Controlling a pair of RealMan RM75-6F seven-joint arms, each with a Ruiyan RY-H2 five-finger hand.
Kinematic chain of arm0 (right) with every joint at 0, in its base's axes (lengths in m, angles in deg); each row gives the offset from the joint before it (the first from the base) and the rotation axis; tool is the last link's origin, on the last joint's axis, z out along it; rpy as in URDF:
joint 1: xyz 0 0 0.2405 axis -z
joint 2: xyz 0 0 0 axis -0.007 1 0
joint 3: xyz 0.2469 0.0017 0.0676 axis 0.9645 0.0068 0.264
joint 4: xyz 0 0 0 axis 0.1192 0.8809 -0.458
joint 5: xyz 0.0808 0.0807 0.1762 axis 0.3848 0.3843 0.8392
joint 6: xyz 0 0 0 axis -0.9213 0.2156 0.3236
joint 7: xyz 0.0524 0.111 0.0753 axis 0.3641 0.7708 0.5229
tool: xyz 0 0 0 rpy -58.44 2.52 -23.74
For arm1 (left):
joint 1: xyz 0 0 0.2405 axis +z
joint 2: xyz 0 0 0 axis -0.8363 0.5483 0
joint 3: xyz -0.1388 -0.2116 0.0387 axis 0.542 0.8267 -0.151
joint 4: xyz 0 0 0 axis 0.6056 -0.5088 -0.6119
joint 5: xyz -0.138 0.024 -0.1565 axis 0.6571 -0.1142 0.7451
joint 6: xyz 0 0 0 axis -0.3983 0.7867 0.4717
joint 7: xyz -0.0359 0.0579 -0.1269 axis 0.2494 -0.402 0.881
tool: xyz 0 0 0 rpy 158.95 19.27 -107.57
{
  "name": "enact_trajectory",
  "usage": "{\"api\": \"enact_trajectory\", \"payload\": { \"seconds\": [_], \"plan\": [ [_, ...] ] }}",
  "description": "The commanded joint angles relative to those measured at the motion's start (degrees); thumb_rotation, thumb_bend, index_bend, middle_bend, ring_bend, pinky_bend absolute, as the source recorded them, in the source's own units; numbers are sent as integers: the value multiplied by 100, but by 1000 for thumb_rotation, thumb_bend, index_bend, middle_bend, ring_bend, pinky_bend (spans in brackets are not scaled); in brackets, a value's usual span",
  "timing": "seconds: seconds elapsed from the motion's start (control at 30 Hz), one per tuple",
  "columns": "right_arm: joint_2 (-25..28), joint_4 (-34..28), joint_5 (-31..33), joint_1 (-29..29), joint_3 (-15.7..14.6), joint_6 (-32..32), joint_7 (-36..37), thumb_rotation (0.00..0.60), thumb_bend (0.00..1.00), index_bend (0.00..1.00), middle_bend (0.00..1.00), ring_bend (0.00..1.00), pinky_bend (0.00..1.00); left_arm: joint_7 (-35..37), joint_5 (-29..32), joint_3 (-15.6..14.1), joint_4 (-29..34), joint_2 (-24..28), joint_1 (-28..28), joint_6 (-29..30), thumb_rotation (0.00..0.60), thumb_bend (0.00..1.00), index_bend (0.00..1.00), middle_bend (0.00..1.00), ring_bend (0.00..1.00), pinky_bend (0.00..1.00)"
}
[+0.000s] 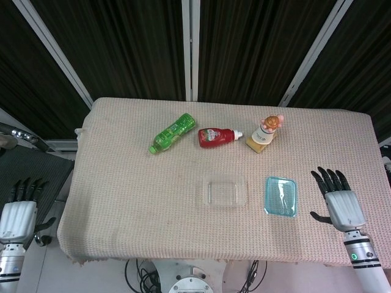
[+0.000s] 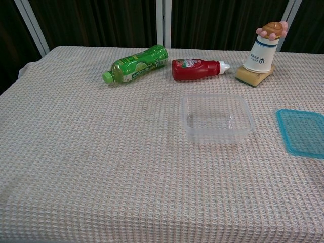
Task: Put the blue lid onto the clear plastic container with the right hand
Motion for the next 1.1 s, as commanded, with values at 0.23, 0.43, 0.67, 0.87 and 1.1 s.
{"api": "enact_trajectory", "payload": {
  "seconds": [0.23,0.43,0.67,0.87,1.1],
  "plan": [
    [-646,1102,278,-388,1,720,298,600,0,0,24,0,0,-68,1,3,15,-44,-11,-16,600,0,158,101,0,35],
    [-1066,1636,331,-593,-7,1029,386,600,0,0,24,0,0,-101,13,7,25,-58,-23,-43,600,0,158,100,0,35],
    [-1371,2080,287,-752,-40,1206,570,600,0,0,23,0,0,-130,5,1,73,-33,-1,-6,600,0,158,100,0,35],
    [-1359,2119,285,-756,-74,1196,696,600,0,0,22,0,0,-146,3,-18,110,-16,45,44,600,0,158,100,0,35],
    [-1373,2181,348,-771,-106,1283,769,600,0,0,22,0,0,-145,20,-26,109,-17,83,70,600,0,158,101,0,35]
  ]
}}
